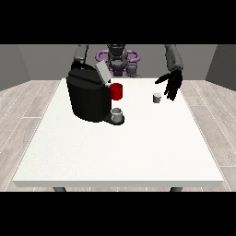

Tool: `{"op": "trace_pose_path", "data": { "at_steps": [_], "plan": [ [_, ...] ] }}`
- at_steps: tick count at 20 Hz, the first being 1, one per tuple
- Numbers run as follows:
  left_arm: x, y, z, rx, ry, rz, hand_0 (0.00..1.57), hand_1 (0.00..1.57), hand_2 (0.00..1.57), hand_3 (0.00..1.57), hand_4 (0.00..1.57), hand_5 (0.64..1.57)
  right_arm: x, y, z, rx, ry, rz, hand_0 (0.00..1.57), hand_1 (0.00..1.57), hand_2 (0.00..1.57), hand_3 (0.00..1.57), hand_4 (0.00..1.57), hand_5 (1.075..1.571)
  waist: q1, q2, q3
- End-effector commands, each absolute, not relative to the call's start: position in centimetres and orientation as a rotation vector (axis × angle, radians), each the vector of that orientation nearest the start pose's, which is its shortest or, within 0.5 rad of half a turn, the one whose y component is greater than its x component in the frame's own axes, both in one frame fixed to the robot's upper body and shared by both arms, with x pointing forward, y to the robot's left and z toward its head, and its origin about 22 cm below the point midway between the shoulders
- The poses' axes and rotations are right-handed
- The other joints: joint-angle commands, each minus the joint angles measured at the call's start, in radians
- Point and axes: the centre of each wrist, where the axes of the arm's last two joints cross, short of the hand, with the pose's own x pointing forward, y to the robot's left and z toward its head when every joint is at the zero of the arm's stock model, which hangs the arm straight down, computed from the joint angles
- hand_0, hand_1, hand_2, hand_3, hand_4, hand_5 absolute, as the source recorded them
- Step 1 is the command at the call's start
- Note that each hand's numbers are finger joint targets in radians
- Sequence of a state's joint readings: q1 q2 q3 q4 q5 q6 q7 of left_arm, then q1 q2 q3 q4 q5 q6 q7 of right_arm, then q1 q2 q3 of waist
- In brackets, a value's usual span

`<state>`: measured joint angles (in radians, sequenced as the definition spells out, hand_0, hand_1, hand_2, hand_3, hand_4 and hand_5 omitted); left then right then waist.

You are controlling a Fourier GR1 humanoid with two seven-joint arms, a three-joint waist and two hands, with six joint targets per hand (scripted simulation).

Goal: Insert the coffee pod into the coffee machine and close the lid

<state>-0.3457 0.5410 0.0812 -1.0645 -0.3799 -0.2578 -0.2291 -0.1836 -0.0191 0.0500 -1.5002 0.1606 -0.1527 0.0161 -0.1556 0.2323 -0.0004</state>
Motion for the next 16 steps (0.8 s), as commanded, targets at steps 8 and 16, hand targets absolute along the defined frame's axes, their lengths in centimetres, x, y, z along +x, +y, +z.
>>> {"op": "trace_pose_path", "data": {
  "at_steps": [8, 16],
  "plan": [
    [34.6, 35.1, 1.9, 0.613, -1.412, -0.9, 0.95, 0.95, 0.97, 0.66, 0.0, 1.571, 29.8, -20.2, 1.3, -0.162, -1.618, 0.158, 0.0, 0.0, 0.0, 0.0, 0.0, 1.571, 0.023, 0.008, 0.0001],
    [34.4, 34.0, 0.0, 0.731, -1.329, -1.116, 0.92, 0.92, 1.02, 0.84, 0.41, 1.571, 29.8, -19.6, 0.5, -0.13, -1.602, 0.127, 0.0, 0.0, 0.0, 0.0, 0.0, 1.571, 0.012, -0.023, 0.0002]
  ]
}}
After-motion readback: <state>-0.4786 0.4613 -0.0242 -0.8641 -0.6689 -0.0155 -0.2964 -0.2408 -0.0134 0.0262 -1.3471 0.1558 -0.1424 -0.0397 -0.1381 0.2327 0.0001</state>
